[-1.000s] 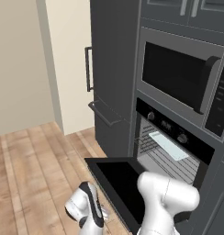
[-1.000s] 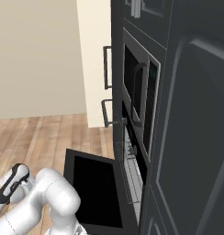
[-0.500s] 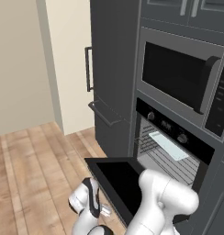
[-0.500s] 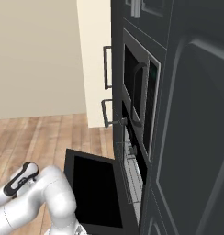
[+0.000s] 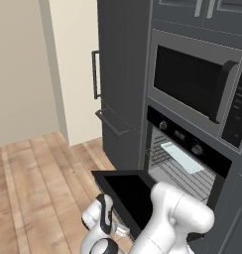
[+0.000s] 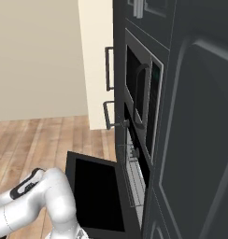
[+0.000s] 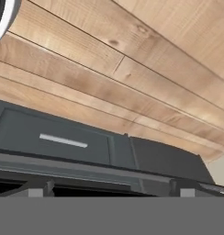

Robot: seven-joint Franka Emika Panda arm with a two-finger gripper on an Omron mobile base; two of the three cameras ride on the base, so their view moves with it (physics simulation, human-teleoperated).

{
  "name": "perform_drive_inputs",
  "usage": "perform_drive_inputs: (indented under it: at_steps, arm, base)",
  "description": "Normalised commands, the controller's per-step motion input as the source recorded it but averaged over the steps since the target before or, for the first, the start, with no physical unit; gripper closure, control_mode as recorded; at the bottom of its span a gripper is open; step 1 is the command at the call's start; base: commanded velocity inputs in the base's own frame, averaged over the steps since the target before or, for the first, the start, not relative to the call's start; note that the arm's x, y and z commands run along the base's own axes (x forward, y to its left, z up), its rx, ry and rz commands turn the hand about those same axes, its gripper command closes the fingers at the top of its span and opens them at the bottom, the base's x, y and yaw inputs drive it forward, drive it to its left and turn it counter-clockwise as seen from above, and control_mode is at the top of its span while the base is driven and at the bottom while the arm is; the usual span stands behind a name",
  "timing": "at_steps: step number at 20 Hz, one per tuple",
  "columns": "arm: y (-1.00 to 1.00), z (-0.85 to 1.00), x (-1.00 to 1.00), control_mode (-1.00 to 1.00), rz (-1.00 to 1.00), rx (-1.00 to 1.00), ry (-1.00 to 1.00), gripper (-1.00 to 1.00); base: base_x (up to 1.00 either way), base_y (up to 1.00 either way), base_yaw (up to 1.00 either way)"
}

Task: Take the baked cake out of the oven and place it on the plate for cooling. Then close the oven door.

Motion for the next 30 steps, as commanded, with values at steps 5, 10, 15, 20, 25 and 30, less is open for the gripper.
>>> perform_drive_inputs:
  at_steps: [5, 10, 15, 20, 25, 30]
  arm:
    - [1.00, -1.00, 0.00, -1.00, -0.24, -0.40, 0.06, -1.00]
    - [1.00, -1.00, 0.00, -1.00, -0.22, -0.41, 0.07, -1.00]
    - [1.00, -1.00, -0.06, -1.00, -0.20, -0.40, 0.09, -1.00]
    - [1.00, -0.77, -0.41, -1.00, -0.10, -0.29, 0.03, -1.00]
    - [1.00, -0.38, -0.54, -1.00, -0.06, -0.21, -0.01, -1.00]
    - [1.00, -0.74, -0.01, -1.00, -0.13, -0.29, 0.00, -1.00]
  base:
    - [0.00, 0.00, 0.00]
    - [0.00, 0.00, 0.00]
    - [0.00, 0.00, 0.00]
    - [0.00, 0.00, 0.00]
    - [0.00, 0.00, 0.00]
    - [0.00, 0.00, 0.00]
